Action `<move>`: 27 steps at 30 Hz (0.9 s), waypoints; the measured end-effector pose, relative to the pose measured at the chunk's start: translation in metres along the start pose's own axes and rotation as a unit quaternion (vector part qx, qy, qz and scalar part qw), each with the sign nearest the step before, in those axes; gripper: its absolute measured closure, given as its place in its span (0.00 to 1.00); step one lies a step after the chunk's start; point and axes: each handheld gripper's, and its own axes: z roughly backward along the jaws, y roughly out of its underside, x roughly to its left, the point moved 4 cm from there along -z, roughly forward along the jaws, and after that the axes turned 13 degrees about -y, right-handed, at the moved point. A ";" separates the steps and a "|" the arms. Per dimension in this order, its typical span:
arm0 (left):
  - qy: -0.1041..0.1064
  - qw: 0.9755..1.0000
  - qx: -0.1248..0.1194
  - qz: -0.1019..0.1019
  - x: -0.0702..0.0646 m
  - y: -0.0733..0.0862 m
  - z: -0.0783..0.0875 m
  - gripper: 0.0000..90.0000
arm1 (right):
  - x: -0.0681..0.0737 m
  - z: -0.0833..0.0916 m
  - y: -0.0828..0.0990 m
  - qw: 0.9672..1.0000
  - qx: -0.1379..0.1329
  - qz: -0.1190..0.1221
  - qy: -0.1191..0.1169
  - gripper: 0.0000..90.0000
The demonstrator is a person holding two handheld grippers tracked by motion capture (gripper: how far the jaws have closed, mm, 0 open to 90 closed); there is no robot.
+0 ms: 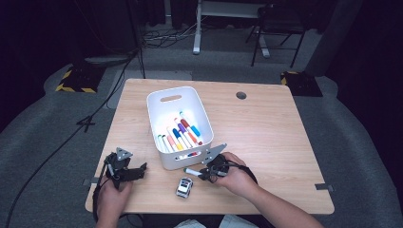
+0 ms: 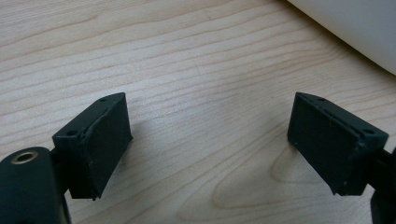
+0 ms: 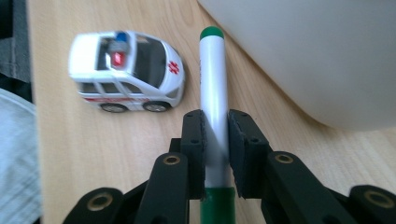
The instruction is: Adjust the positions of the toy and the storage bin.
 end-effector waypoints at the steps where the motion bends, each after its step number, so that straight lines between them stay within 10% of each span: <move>1: 0.000 1.000 0.000 0.000 0.000 0.000 0.000 0.15 | 0.002 0.004 -0.001 1.000 -0.003 -0.004 -0.001 0.86; 27: 0.000 1.000 0.000 0.000 0.000 0.000 0.000 0.15 | 0.031 0.086 -0.049 0.996 -0.078 0.033 -0.036 0.86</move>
